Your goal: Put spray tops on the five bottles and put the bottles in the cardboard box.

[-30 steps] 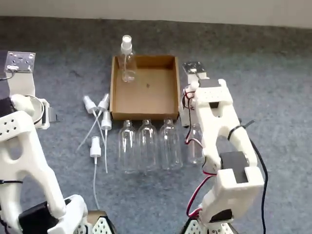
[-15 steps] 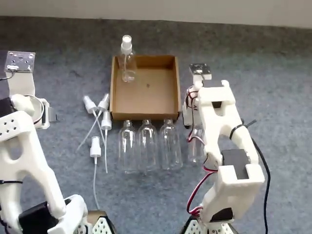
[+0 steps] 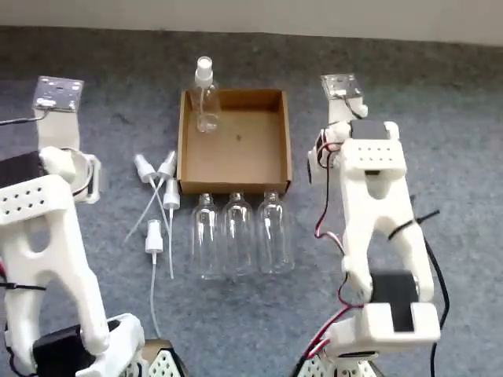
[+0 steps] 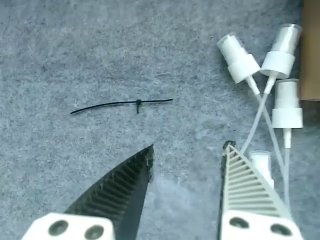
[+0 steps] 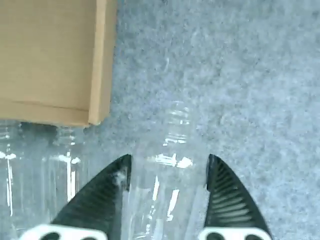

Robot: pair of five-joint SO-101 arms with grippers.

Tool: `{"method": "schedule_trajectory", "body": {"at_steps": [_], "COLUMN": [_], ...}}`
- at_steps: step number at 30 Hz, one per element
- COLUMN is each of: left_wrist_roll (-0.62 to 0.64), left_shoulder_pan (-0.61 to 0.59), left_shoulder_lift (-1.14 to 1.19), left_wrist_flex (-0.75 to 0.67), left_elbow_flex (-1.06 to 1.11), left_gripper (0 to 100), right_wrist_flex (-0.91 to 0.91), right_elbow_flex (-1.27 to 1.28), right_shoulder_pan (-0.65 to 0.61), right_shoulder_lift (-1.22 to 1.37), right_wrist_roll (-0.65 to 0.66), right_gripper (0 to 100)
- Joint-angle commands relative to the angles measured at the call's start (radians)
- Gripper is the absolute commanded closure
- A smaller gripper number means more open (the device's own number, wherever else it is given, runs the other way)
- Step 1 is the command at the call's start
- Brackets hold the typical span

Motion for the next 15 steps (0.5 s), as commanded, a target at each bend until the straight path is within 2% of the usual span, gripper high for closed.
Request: {"method": "schedule_trajectory", "body": {"at_steps": [1,9,15], "left_wrist_roll": [0.109,0.384,0.511], "left_shoulder_pan": [0.113,0.182,0.191], "left_shoulder_lift": [-0.025,0.185,0.357], "left_wrist_flex": [0.003,-0.230,-0.368], "left_elbow_flex": [-0.004,-0.016,-0.016], "left_gripper": [80,80,80], "right_wrist_flex": [-0.062,-0.179,-0.193], "right_elbow_flex": [0.097,0.381,0.499], "right_shoulder_pan": [-0.039,-0.045,-0.130], "right_shoulder_lift": [-0.160,-0.426,-0.578], "right_wrist_roll": [0.015,0.011,0.011], "right_gripper": [91.0,91.0,91.0]}}
